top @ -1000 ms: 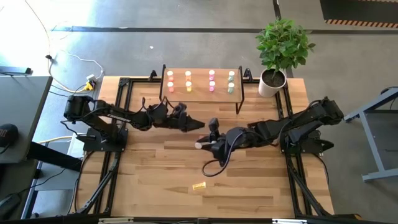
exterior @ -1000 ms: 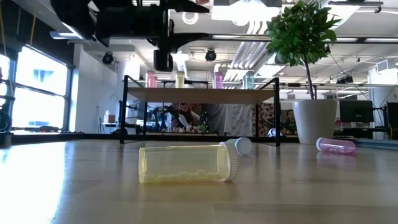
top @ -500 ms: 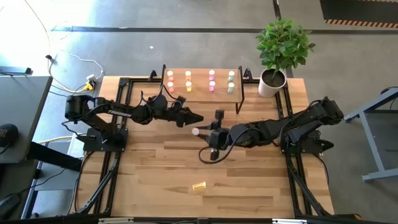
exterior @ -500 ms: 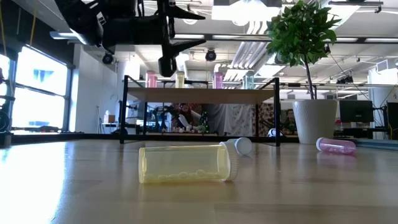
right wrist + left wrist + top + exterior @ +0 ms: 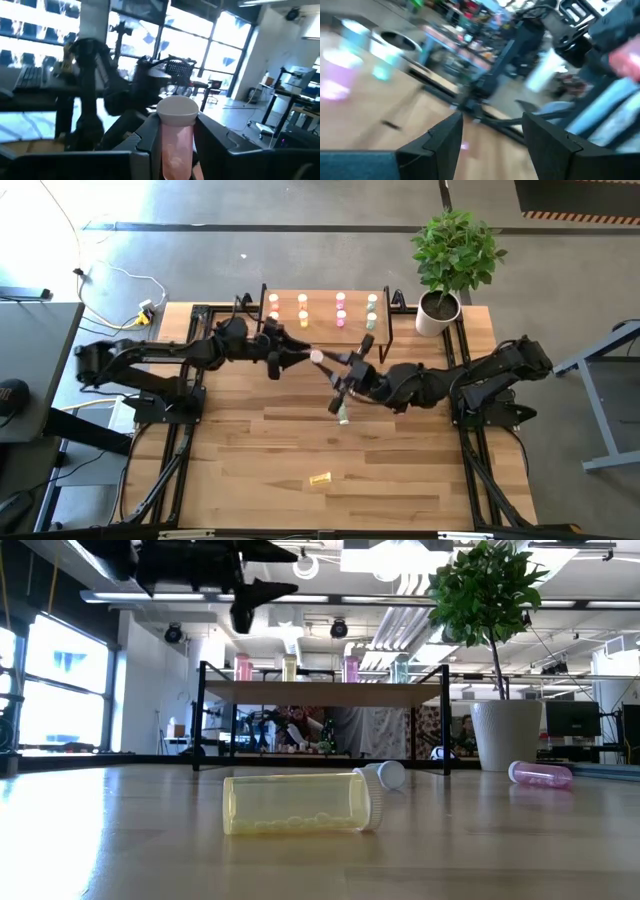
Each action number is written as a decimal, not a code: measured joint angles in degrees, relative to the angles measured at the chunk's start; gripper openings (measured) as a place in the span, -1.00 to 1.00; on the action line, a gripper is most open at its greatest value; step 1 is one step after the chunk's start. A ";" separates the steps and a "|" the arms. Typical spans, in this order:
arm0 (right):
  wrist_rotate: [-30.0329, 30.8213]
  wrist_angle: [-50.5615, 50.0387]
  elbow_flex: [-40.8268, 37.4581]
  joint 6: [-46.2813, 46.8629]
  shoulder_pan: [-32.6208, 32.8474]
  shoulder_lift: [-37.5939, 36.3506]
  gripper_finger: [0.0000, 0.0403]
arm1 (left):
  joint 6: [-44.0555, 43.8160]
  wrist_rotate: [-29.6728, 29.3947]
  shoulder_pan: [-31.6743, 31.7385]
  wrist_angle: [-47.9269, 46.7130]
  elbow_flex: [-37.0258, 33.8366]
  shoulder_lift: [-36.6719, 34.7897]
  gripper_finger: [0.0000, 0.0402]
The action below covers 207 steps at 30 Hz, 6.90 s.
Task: Pick and place medicine bottles onto shelf by color
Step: Put the pink pill bottle on the shelf aligned with the other pink pill bottles, then put the violet pill bottle on the shelf aligned with the other violet pill bottles
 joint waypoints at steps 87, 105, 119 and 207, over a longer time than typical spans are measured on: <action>-25.37 2.00 17.03 21.92 -25.77 35.63 -0.58 | 30.02 -11.11 24.33 -40.42 0.07 -28.61 -0.03; -30.57 0.43 17.03 20.48 -28.11 35.78 -0.58 | 30.07 -11.17 24.33 -40.39 0.07 -28.61 -0.03; -30.09 -0.37 17.03 20.19 -28.15 35.69 -0.34 | 31.54 -11.33 24.33 -40.37 0.07 -28.61 -0.03; -18.42 -65.06 17.56 55.37 -9.67 14.40 -0.23 | 31.44 -11.81 9.41 -46.44 0.07 -28.59 -0.03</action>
